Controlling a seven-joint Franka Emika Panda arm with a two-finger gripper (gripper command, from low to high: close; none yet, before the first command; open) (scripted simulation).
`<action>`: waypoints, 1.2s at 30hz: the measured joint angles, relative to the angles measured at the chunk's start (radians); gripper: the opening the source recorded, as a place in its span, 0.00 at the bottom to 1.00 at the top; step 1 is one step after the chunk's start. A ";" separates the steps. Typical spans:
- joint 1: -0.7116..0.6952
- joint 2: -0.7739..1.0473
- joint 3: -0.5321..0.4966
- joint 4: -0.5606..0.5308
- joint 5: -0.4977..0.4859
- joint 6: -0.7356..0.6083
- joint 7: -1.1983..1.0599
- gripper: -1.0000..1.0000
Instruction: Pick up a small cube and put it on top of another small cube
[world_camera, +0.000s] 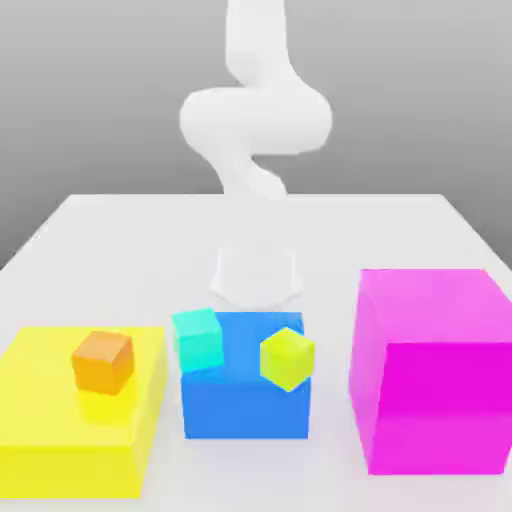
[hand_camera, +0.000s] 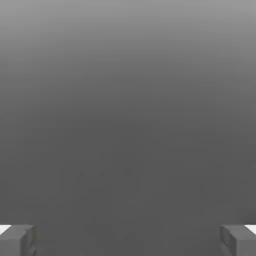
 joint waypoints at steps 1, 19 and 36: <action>0.030 0.033 0.005 -0.003 0.014 0.017 -0.023 0.50; 0.441 0.680 0.279 -0.238 0.009 0.349 -0.357 0.50; 0.681 1.075 0.173 -0.319 -0.294 0.600 -0.259 0.00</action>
